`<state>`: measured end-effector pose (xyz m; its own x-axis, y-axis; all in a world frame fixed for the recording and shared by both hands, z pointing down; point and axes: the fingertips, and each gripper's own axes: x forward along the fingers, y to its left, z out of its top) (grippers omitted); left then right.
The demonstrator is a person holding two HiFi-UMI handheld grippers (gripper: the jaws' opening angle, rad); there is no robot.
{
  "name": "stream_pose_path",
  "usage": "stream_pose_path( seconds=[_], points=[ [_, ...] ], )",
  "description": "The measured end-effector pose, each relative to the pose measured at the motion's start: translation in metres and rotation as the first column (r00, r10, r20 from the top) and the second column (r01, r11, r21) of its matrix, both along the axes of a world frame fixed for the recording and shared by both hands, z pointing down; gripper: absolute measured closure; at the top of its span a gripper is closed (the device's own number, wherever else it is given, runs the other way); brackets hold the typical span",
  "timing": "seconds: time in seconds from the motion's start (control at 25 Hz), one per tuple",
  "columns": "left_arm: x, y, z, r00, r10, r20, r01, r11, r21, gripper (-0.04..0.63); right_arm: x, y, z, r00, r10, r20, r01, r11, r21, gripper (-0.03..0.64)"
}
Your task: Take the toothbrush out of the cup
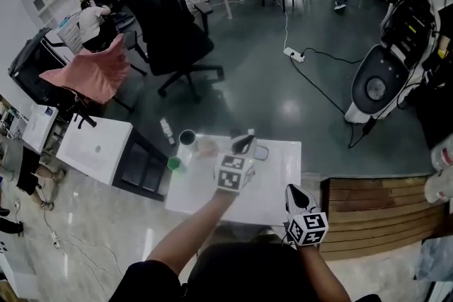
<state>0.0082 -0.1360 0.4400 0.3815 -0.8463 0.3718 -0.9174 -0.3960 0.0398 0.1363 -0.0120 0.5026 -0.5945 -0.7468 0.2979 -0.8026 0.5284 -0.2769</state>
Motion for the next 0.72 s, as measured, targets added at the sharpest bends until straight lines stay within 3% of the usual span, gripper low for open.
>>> stream_pose_path(
  seconds=[0.32, 0.72],
  points=[
    [0.062, 0.005, 0.034, 0.994, 0.109, 0.005, -0.109, 0.993, -0.043, 0.580, 0.042, 0.009, 0.020, 0.997, 0.079, 0.001, -0.079, 0.996, -0.032, 0.615],
    [0.137, 0.022, 0.101, 0.976, 0.205, -0.073, -0.215, 0.960, -0.178, 0.580, 0.089, 0.023, 0.046, 0.983, 0.184, -0.008, -0.184, 0.979, -0.086, 0.615]
  ],
)
